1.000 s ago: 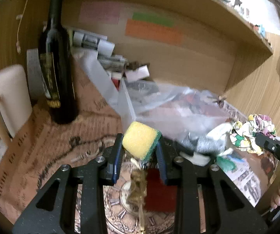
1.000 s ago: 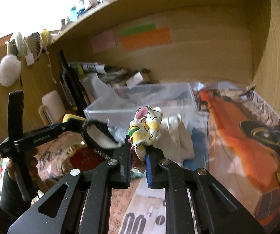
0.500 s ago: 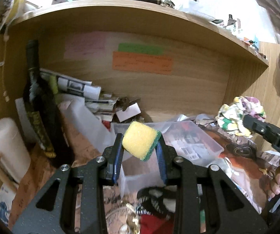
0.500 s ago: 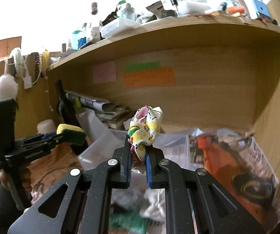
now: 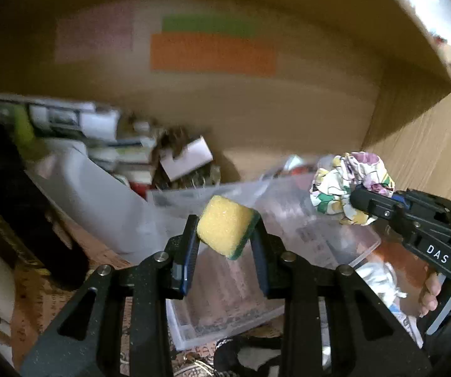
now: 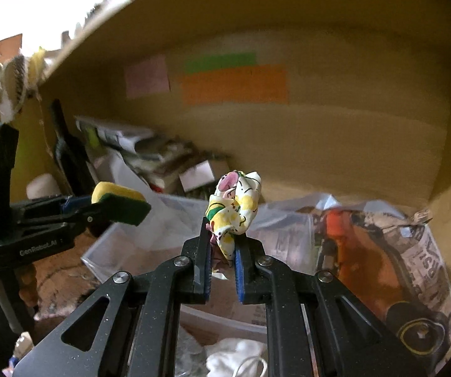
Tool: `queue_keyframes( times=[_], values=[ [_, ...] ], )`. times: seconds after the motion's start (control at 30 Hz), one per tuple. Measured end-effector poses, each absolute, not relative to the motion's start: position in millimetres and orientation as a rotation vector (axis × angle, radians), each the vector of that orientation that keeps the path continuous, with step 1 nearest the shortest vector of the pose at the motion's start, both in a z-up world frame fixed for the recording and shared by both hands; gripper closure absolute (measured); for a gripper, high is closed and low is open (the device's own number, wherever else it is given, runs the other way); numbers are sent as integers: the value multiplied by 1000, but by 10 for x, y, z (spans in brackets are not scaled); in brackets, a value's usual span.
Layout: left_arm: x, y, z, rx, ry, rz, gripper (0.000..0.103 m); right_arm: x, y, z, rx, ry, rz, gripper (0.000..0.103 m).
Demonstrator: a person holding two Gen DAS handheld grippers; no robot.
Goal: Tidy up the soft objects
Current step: 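Lift the sponge with the left tool while the right tool carries the floral cloth over the box, then open the left tool over the clear box while the right tool releases the floral cloth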
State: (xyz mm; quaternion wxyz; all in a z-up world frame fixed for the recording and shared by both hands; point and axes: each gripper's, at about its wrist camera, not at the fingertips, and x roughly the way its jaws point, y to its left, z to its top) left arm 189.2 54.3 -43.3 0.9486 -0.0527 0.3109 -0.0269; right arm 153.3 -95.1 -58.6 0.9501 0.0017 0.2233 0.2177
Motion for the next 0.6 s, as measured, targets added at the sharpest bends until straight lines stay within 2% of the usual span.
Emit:
queue_keyframes(
  times=[0.23,0.4,0.47,0.5,0.53,0.57,0.6],
  values=[
    [2171,536,-727,-96,763,-58,71,1885,-926,-831,-12,623,458,92],
    [2189,558,-752,-97,772,-34,69,1974,-908,-939,-31,679,459,91],
    [2169,557,-718,-90,759,-35,63,1995,-897,-935,-39,685,448,85],
    [2144,556,-690,-86,748,-27,53,1986,-901,-926,-43,680,440,81],
    [2113,558,-656,-82,732,-17,43,1972,-908,-913,-46,672,431,70],
    [2090,559,-617,-78,714,-7,41,1955,-912,-896,-49,660,424,58],
    [2052,563,-577,-73,698,-2,40,1923,-927,-869,-50,640,411,52]
  ],
)
